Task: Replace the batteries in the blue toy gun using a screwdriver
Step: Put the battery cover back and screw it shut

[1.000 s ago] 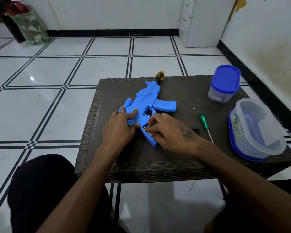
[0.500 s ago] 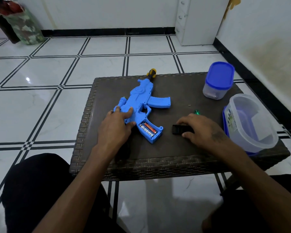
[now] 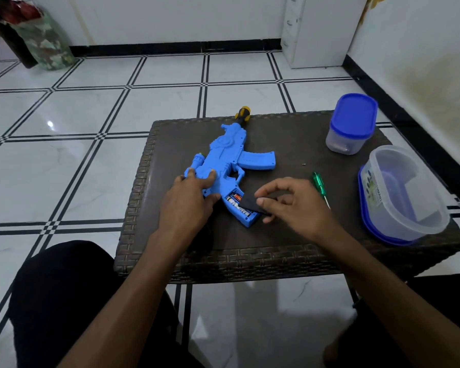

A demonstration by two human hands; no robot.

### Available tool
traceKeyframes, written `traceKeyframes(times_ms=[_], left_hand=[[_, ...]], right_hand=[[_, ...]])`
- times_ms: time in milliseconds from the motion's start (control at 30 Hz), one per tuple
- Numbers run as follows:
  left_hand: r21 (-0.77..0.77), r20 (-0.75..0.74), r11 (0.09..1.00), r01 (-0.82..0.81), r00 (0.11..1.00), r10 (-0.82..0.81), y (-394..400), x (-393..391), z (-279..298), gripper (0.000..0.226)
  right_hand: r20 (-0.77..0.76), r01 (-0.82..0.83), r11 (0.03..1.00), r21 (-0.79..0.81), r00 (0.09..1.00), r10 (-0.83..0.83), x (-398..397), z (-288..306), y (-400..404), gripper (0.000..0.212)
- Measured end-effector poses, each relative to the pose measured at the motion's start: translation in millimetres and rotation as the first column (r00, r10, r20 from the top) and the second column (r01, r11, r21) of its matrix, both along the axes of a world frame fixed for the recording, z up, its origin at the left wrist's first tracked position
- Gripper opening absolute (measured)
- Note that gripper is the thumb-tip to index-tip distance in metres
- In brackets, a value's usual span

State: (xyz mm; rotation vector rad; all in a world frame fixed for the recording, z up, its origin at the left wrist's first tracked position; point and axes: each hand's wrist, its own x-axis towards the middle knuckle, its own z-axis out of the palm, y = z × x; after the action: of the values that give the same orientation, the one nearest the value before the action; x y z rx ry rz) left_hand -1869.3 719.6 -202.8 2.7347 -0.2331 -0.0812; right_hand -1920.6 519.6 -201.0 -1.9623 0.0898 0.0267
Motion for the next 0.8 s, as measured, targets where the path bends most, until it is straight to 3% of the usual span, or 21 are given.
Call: traceKeyframes(times_ms=[167,233,500,600,800], left_hand=[[-0.003,0.006,1.000,0.001,1.000,-0.001,-0.3,-0.2,-0.7,0.050],[-0.003,0.008,1.000,-0.001,1.000,0.001,-0.1,-0.4,-0.6,0.050],[0.004,0.001,1.000,-0.003,1.000,0.003,-0.9,-1.9,1.1,0.051],[0.007,-0.001,1.000,-0.004,1.000,0.004,-1.0,-2.0,1.4,0.051],[-0.003,-0.007,1.000,-0.003,1.000,0.003,-0.9,-2.3,1.5,0.051]], right_hand=[[0.053,-0.084,0.959,-0.270,0.993,0.102,-7.4,-3.1,3.5,0.036],[0.049,-0.135,0.947,-0.291,0.987,0.156,-10.2,-0.9,2.4,0.041],[0.179,-0.123,0.743,-0.658,0.933,0.314,-11.7,3.4,3.3,0.035],[0.155,-0.124,0.714,-0.689,0.938,0.312,-11.4,1.7,5.2,0.036],[0.140,-0.158,0.757,-0.634,0.940,0.313,-15.1,-1.0,2.2,0.035]])
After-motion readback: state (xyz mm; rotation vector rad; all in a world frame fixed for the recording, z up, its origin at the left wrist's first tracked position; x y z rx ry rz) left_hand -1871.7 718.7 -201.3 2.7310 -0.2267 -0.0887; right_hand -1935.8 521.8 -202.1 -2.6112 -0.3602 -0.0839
